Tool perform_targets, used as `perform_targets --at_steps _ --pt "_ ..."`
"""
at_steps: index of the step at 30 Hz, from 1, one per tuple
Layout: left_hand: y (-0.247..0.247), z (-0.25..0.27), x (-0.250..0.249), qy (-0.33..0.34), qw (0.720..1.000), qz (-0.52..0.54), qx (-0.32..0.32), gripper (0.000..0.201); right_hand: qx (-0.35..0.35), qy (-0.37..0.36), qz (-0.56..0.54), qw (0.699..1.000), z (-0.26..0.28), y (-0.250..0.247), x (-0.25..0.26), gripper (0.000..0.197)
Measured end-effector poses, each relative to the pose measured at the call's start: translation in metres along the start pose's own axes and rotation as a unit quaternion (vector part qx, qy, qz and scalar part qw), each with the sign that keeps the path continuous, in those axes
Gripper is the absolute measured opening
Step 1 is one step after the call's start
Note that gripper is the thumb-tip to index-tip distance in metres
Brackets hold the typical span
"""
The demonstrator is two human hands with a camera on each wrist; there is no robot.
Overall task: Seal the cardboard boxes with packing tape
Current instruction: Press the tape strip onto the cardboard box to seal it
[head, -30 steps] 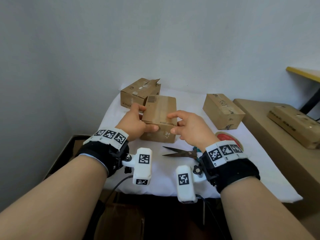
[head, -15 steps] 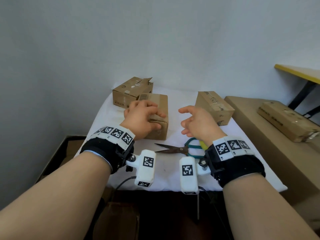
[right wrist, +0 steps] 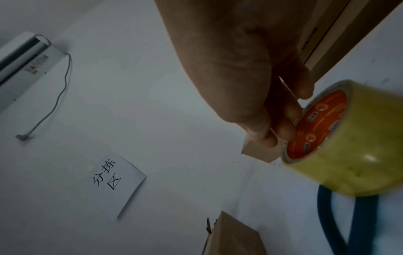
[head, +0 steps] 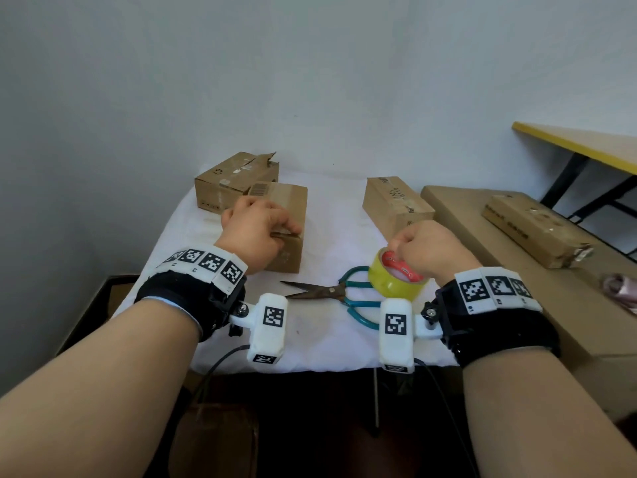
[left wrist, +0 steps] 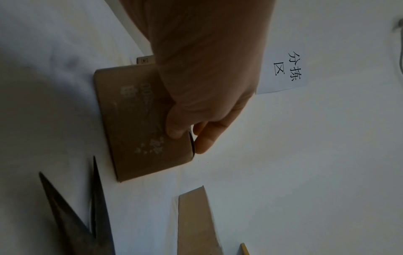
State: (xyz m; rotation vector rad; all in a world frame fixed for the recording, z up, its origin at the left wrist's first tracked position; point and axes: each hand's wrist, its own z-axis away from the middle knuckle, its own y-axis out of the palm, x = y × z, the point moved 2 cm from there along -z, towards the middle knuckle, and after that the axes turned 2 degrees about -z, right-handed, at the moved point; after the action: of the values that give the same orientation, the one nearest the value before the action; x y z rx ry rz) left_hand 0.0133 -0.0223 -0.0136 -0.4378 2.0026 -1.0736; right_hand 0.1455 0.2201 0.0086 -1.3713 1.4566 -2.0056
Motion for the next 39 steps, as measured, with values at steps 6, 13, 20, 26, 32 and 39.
perform_targets --at_steps 6,13,20,26,32,39 --pt "0.0 -0.001 -0.007 0.004 1.0 -0.001 0.008 0.061 0.153 0.011 0.183 0.971 0.013 -0.001 -0.009 0.025" --pt "0.003 -0.003 -0.017 0.03 0.999 0.032 0.01 0.066 0.033 0.021 0.217 0.975 0.012 -0.001 -0.014 0.019" --pt "0.004 -0.009 -0.018 0.014 0.984 0.176 0.007 0.056 0.041 -0.067 -0.158 0.984 0.018 -0.02 0.013 0.01" --pt "-0.006 -0.004 -0.022 0.002 0.955 0.294 0.028 0.062 0.101 -0.14 -0.271 0.947 0.027 -0.009 0.038 0.021" --pt "-0.008 0.0 -0.022 -0.001 0.944 0.327 0.037 0.06 0.082 -0.16 -0.262 0.948 0.026 0.006 0.051 0.023" --pt "-0.012 -0.001 -0.021 -0.012 0.92 0.391 0.02 0.056 0.07 -0.17 -0.249 0.951 0.024 0.011 0.06 0.025"
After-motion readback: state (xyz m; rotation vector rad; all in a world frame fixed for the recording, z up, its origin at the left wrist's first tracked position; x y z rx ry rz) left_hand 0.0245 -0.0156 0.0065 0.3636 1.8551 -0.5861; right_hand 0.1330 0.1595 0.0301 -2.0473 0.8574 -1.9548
